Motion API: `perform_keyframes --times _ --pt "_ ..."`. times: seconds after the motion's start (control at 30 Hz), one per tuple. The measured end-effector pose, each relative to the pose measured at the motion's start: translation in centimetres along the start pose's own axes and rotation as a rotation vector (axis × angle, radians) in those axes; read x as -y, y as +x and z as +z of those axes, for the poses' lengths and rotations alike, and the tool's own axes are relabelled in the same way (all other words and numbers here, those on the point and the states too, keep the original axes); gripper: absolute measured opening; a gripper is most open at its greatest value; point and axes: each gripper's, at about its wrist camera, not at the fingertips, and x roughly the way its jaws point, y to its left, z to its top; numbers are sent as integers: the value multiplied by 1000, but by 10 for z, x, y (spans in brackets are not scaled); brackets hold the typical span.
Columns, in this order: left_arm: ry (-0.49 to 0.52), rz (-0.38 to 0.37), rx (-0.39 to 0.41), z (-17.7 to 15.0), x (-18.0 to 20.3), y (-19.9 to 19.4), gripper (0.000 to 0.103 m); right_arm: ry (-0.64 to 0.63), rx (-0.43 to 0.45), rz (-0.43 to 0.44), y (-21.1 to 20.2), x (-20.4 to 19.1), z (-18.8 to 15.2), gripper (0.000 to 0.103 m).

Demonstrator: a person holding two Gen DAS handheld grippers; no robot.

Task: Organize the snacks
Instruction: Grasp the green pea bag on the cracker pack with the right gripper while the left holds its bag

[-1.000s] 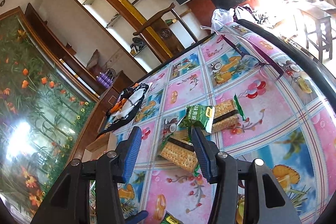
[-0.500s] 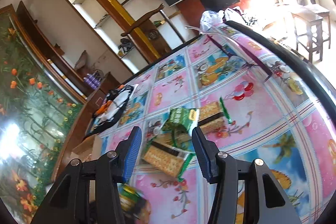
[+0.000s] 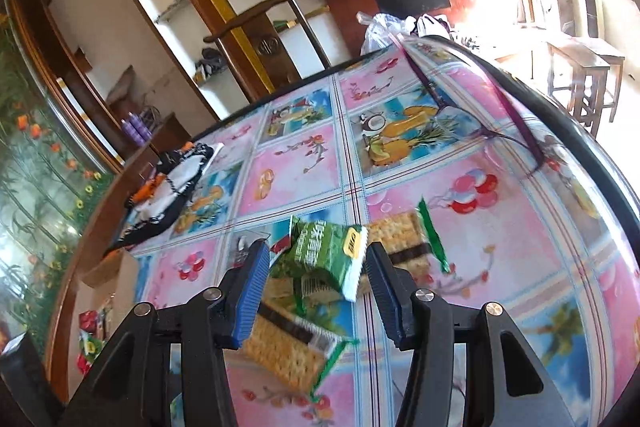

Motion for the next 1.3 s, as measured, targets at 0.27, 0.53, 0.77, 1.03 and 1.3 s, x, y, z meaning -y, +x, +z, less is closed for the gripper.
perform_keyframes --times 0.27,0.53,0.77,1.03,1.3 --pt "5 -7 -1 -1 1 -1 35 -39 -68 -44 38 -5 4 57" --pt "4 3 -12 -3 2 0 35 -86 -92 -13 34 -13 -5 43" --pt "6 13 -19 -4 1 4 35 -168 -59 -47 33 -24 -16 39" --pt "2 0 21 -2 0 -6 35 -140 -37 -2 17 -27 -17 37" --pt "-10 -4 42 -2 -5 -15 35 -74 65 34 -17 -38 -26 38"
